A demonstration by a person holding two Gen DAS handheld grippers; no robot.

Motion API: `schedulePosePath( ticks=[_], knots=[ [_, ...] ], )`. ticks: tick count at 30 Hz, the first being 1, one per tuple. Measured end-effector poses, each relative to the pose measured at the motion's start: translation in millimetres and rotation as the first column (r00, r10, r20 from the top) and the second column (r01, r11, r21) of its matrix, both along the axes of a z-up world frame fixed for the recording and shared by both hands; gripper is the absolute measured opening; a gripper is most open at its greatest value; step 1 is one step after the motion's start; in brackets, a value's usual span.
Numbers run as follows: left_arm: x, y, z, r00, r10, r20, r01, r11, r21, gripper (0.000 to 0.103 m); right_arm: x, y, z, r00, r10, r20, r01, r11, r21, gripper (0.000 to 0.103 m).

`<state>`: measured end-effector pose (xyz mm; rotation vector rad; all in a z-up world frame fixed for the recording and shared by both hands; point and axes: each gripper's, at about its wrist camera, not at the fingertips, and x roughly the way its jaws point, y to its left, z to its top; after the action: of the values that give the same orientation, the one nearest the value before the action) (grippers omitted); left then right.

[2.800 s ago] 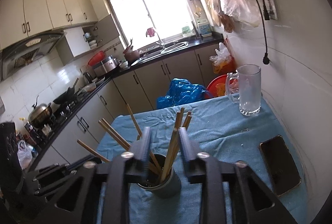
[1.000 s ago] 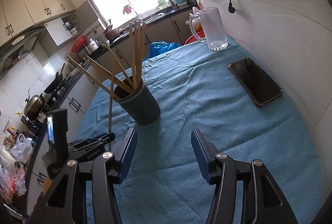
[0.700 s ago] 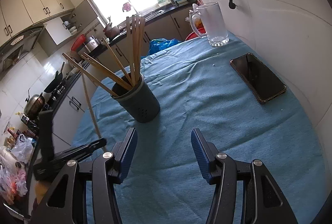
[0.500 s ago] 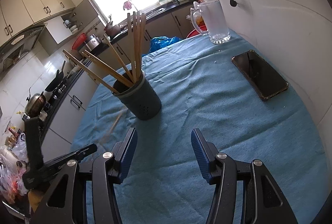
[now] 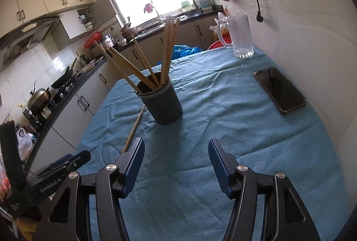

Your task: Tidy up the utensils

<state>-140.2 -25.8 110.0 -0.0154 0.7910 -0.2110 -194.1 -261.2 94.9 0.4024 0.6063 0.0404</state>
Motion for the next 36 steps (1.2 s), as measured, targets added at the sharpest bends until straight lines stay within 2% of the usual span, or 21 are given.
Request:
schedulePosePath(
  ticks=[4, 9, 14, 17, 22, 25, 28, 32, 36],
  knots=[
    [-13, 3, 11, 0.996, 0.049, 0.075, -0.053, 0.997, 0.053, 0.085, -8, 5, 4, 1.0, 0.002, 0.013, -0.001, 1.0, -0.028, 0.065],
    [-36, 7, 34, 0.973, 0.09, 0.214, -0.11, 0.99, 0.084, 0.097, -17, 11, 13, 0.999, -0.003, 0.043, 0.006, 0.998, -0.065, 0.068],
    [-57, 0, 53, 0.949, 0.073, 0.306, -0.117, 0.985, 0.129, 0.1, -31, 13, 25, 0.996, -0.017, 0.087, 0.025, 0.995, -0.096, 0.069],
    [-71, -4, 62, 0.937, 0.055, 0.344, -0.106, 0.986, 0.132, 0.1, -45, 7, 39, 0.989, -0.047, 0.139, 0.064, 0.99, -0.122, 0.071],
    [-90, -8, 71, 0.92, 0.04, 0.389, -0.102, 0.985, 0.141, 0.102, -72, -14, 71, 0.964, -0.116, 0.238, 0.167, 0.964, -0.206, 0.076],
    [-98, -9, 75, 0.914, 0.043, 0.404, -0.106, 0.985, 0.136, 0.103, -86, -25, 93, 0.944, -0.143, 0.297, 0.237, 0.921, -0.309, 0.08],
    [-104, -11, 79, 0.911, 0.044, 0.409, -0.105, 0.986, 0.127, 0.103, -98, -36, 113, 0.924, -0.172, 0.342, 0.298, 0.884, -0.36, 0.088],
    [-107, -18, 77, 0.919, 0.036, 0.392, -0.091, 0.988, 0.121, 0.103, -107, -36, 116, 0.921, -0.167, 0.353, 0.294, 0.891, -0.347, 0.091],
    [-106, -25, 73, 0.929, 0.021, 0.37, -0.077, 0.988, 0.137, 0.103, -101, -20, 90, 0.945, -0.125, 0.303, 0.23, 0.911, -0.342, 0.092]
  ],
)
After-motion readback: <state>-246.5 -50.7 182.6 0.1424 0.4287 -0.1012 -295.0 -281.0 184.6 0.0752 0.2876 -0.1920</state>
